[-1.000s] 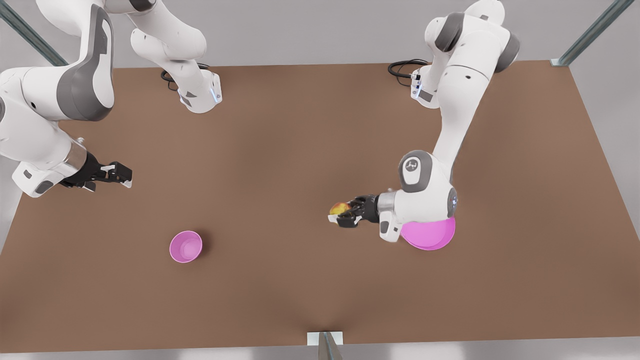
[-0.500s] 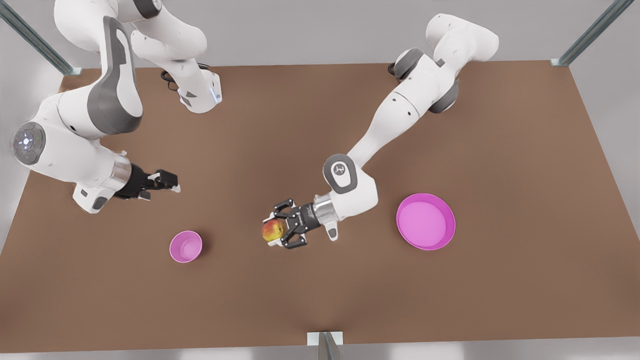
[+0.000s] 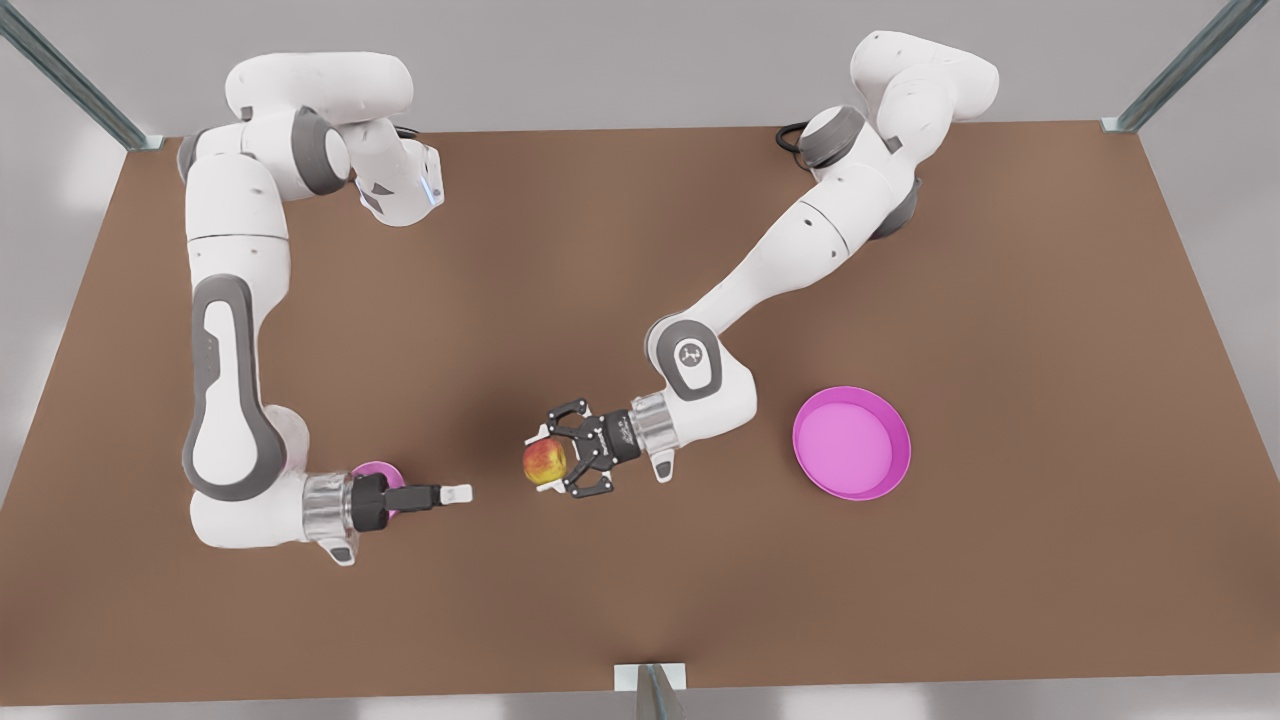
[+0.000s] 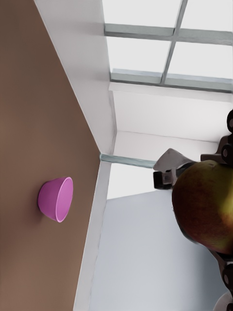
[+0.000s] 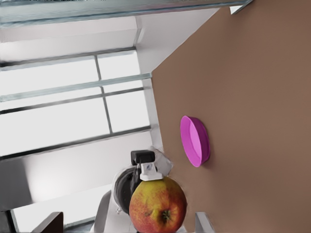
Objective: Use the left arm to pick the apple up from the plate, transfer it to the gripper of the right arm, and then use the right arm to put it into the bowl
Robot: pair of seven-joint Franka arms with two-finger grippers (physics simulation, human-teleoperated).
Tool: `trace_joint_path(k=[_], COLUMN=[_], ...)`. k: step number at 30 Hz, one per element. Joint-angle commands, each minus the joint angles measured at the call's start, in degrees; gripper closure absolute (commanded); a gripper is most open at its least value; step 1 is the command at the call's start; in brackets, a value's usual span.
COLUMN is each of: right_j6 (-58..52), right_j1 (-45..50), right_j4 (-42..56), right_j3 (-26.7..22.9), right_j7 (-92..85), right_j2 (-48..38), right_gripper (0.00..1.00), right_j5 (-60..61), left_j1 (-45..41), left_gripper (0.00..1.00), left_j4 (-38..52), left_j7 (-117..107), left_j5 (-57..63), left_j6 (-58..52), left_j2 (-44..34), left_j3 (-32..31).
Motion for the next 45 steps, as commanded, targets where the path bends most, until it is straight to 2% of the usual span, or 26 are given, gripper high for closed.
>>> trace_joint_path(k=[1,9,13,29,30,34,36,39,40,45], right_j6=[-1.32,-1.50,-1.50,-0.18,-0.18,-0.36,-0.27,-0.27,-0.27,-1.41], right_j1=[0.05,1.99,1.72,3.22,3.22,3.13,3.13,3.13,3.13,0.85], right_j4=[0.20,0.02,-0.24,-4.28,-4.28,-4.28,-4.28,-4.19,-4.11,-4.11], right_j3=[0.19,0.45,3.96,8.10,8.10,8.10,8.10,8.10,8.10,7.83], right_j7=[-19.28,-25.26,-25.18,-26.32,-26.32,-26.58,-26.67,-26.58,-26.67,-29.31], right_j2=[1.34,3.18,3.01,3.36,3.36,3.36,3.36,3.36,3.36,3.36], right_gripper=[0.00,0.00,0.00,0.00,0.04,0.31,0.32,0.32,0.32,0.32], right_j5=[4.80,4.62,4.71,4.71,4.62,4.62,4.62,4.62,4.54,1.81], left_j1=[-0.04,-0.31,-0.31,-0.22,-0.22,-0.22,-0.22,-0.13,-0.04,0.13], left_gripper=[0.35,0.35,0.35,0.35,0.35,0.35,0.34,0.26,0.00,0.00], left_j4=[0.01,0.01,0.01,0.01,0.01,0.01,0.01,0.01,0.01,-0.34], left_j7=[2.55,2.63,2.63,2.55,2.55,2.55,2.55,2.55,2.55,2.55], left_j5=[-0.07,-0.07,0.01,-0.07,-0.07,-0.07,-0.07,-0.07,-0.07,0.10], left_j6=[-0.02,-0.02,0.07,0.16,0.16,0.16,0.16,0.16,0.07,-0.02], left_j2=[-0.11,-0.11,-0.11,-0.11,-0.11,-0.11,-0.11,-0.11,-0.11,-0.29], left_j3=[-0.03,-0.03,-0.03,-0.03,-0.03,0.06,0.06,0.06,0.14,0.23])
